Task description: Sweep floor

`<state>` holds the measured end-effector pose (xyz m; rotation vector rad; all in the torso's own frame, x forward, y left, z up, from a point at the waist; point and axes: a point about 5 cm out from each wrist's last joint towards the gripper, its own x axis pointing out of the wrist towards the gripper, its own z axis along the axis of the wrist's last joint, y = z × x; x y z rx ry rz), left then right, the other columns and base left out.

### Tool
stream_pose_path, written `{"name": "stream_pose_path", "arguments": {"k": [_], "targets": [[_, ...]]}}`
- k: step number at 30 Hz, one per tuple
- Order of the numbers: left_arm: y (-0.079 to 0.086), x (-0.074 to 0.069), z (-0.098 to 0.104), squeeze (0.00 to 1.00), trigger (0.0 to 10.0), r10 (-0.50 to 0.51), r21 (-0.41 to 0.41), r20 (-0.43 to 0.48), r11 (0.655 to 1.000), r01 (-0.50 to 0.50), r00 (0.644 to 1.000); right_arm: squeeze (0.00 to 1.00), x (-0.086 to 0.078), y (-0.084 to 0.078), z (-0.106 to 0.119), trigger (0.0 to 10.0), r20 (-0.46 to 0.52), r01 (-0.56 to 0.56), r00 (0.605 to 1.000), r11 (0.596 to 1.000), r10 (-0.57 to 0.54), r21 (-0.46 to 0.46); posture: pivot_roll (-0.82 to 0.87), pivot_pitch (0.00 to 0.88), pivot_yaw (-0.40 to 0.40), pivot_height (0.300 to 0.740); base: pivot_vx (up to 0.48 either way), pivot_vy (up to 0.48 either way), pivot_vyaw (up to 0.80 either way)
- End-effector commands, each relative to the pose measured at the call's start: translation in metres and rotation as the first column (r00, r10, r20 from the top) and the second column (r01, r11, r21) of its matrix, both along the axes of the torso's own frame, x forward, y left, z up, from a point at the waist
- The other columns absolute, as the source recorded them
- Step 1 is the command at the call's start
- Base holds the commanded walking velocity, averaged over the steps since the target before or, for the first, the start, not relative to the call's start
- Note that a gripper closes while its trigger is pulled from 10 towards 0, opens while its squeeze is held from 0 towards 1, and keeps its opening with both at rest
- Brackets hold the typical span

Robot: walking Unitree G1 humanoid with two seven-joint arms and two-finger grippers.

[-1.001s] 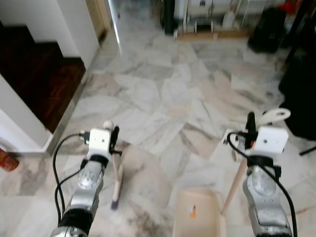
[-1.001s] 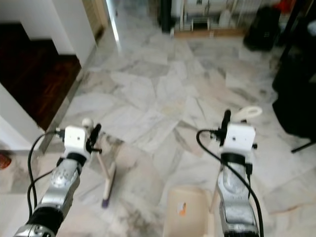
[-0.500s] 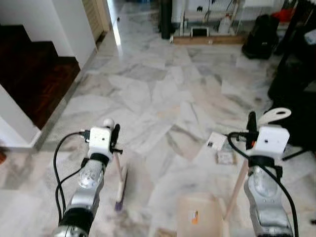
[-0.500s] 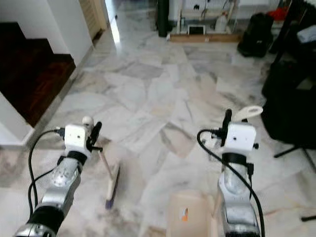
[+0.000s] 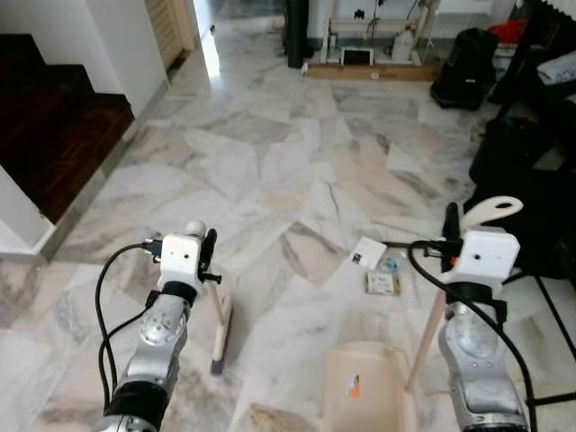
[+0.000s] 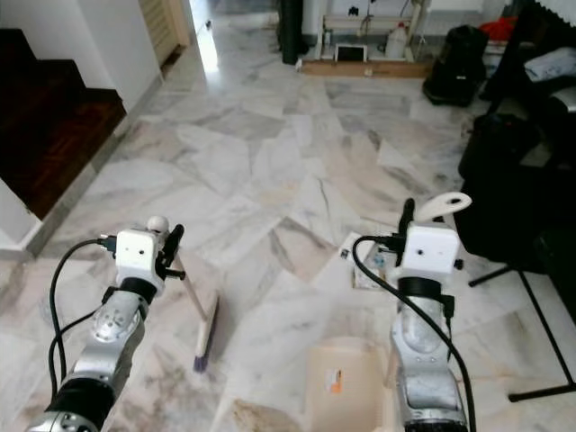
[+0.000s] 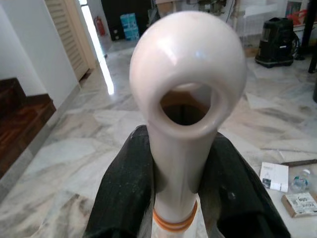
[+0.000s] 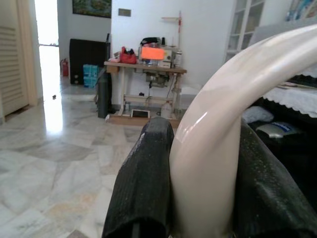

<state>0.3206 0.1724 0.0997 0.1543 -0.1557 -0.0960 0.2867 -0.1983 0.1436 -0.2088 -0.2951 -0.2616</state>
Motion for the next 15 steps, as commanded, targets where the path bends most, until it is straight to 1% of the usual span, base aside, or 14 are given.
{"name": "stream_pose_path", "arguments": {"k": [1, 15], "targets": [[0.0017, 0.0035, 0.0127, 0.0, 10.0, 0.0, 0.009, 0.051, 1.0, 0.0, 0.999, 0.0, -0.0008, -0.0014, 0.0059, 10.0, 0.029, 0.007, 1.0, 1.0, -0.007, 0.005, -0.16, 0.079, 0.056, 0.74, 0.0, -0.307, 0.0], [0.001, 0.0033, 0.0135, 0.0, 10.0, -0.001, 0.008, 0.053, 1.0, 0.001, 0.999, 0.0, -0.0005, -0.0016, 0.0068, 10.0, 0.032, 0.007, 0.999, 1.0, -0.007, 0.005, -0.16, 0.084, 0.054, 0.74, 0.0, -0.303, 0.0]]}}
